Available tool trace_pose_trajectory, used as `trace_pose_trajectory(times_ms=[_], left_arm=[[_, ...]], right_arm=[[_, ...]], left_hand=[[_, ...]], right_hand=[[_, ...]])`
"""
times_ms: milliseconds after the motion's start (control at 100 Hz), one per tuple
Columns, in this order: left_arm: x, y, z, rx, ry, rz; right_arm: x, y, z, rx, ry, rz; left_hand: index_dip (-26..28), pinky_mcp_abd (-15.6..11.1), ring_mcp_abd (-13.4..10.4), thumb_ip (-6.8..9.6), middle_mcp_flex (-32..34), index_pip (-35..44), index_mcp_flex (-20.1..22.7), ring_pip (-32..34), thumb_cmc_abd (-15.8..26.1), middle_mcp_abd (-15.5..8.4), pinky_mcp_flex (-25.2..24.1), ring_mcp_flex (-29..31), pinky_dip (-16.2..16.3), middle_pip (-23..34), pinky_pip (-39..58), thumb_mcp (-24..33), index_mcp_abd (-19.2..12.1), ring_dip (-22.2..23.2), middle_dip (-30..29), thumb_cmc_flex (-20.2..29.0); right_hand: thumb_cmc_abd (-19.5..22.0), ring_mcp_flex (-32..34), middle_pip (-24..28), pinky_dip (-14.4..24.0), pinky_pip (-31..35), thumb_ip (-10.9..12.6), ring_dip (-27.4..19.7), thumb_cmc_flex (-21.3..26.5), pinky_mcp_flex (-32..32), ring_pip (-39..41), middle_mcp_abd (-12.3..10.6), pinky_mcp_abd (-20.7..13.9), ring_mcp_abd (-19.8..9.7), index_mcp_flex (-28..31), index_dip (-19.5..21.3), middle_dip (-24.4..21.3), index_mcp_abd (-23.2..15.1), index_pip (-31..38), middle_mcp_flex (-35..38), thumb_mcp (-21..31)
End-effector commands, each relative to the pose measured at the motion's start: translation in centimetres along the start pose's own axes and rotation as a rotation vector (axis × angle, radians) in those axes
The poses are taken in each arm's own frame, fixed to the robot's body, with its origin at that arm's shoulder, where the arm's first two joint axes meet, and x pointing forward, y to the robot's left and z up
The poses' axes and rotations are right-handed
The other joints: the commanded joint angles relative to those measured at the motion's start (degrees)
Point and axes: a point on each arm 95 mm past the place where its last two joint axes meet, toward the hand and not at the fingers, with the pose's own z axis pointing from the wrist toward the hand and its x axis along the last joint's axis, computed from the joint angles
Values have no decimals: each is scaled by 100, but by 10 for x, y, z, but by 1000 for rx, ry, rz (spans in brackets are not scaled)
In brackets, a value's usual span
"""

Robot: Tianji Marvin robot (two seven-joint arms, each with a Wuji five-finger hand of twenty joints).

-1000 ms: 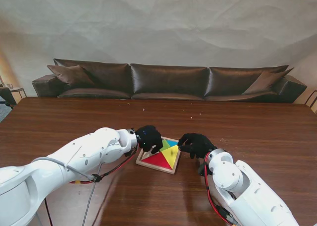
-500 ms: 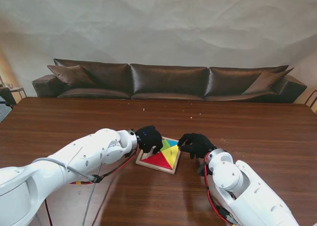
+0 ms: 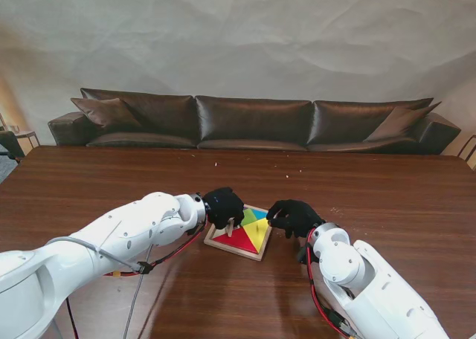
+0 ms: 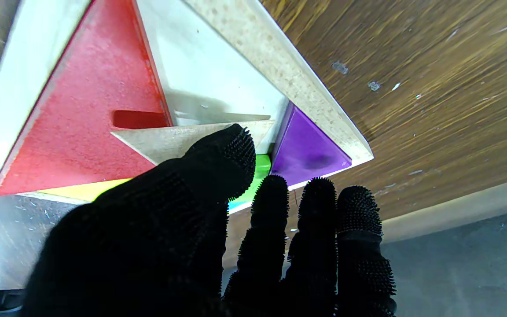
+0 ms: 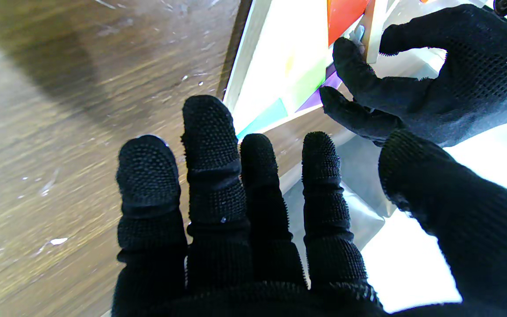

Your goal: Assemble the tangram pieces into a square

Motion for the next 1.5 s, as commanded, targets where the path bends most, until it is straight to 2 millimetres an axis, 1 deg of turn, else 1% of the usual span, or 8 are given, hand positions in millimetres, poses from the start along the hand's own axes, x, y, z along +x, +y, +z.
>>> trace_pose_trajectory(times_ms=[0, 530, 600, 720, 890, 1130, 1360, 1490], left_arm=[[-1, 3, -1, -26, 5, 8], [-4, 0, -5, 16, 41, 59], [-4, 0, -6, 22, 44, 62], [-4, 0, -7, 33, 45, 72], [-5, 1, -10, 45, 37, 79], [-7, -2, -14, 64, 23, 85], [-11, -3, -22, 79, -8, 79], [-12, -5, -30, 98, -30, 79]], right_arm=[[1, -4, 0, 21, 5, 4], [0, -5, 2, 18, 2, 6], [0, -5, 2, 19, 2, 6], [0, -5, 2, 20, 2, 4], [-1, -5, 3, 21, 3, 3], [-1, -6, 4, 24, 4, 3], [-1, -7, 4, 27, 6, 2], [-1, -7, 5, 28, 7, 3]], left_hand=[[-46, 10, 73, -32, -138, -384, -85, -42, 98, 72, -134, -206, 59, -9, -44, 208, 9, -68, -45, -64], [108, -549, -384, 18, -233, -416, -114, 31, 109, -260, -360, -392, 97, 112, -12, 373, -75, -68, -49, -103], [94, -544, -408, 61, -266, -456, -153, -8, 147, -258, -424, -443, 89, 86, -42, 417, -88, -104, -79, -144], [-73, -495, -440, 336, -355, -805, -333, -124, 293, -266, -561, -572, 75, -171, -127, 528, -38, -252, -377, -405], [-367, -472, -491, 332, -726, -1302, -628, -184, 372, -270, -751, -739, 58, -668, -235, 474, 64, -351, -980, -554], [-676, -439, -474, 320, -1000, -1744, -957, -213, 487, -257, -842, -834, 56, -828, -280, 377, 173, -395, -1316, -713], [-962, -335, -370, 303, -1076, -2069, -1297, -219, 713, -197, -860, -837, 64, -846, -284, 222, 296, -405, -1429, -942], [-953, -166, -260, 310, -739, -1906, -1111, -41, 799, -170, -721, -593, 205, -618, 6, 167, 244, -282, -1242, -989]], right_hand=[[7, -95, -27, 124, 304, 49, 15, 60, -1111, 125, 93, -96, 35, 51, -102, -84, 33, 28, -134, -50], [20, -85, -27, 122, 308, 48, 13, 48, -1105, 126, 105, -110, 39, 45, -106, -84, 40, 26, -130, -67], [20, -87, -26, 121, 306, 48, 13, 45, -1109, 126, 101, -109, 35, 53, -105, -84, 36, 30, -127, -68], [13, -85, -23, 119, 306, 49, 13, 48, -1108, 126, 98, -113, 26, 57, -104, -83, 37, 31, -126, -62], [4, -92, -23, 117, 306, 49, 12, 56, -1110, 124, 103, -111, 26, 53, -105, -84, 39, 30, -124, -58], [5, -87, -27, 116, 306, 49, 13, 60, -1109, 128, 105, -110, 34, 47, -106, -85, 43, 30, -131, -54], [7, -89, -27, 115, 306, 49, 12, 57, -1111, 125, 112, -109, 41, 42, -108, -85, 39, 26, -124, -56], [21, -83, -28, 116, 309, 49, 13, 51, -1109, 128, 109, -108, 32, 40, -108, -85, 39, 26, -123, -58]])
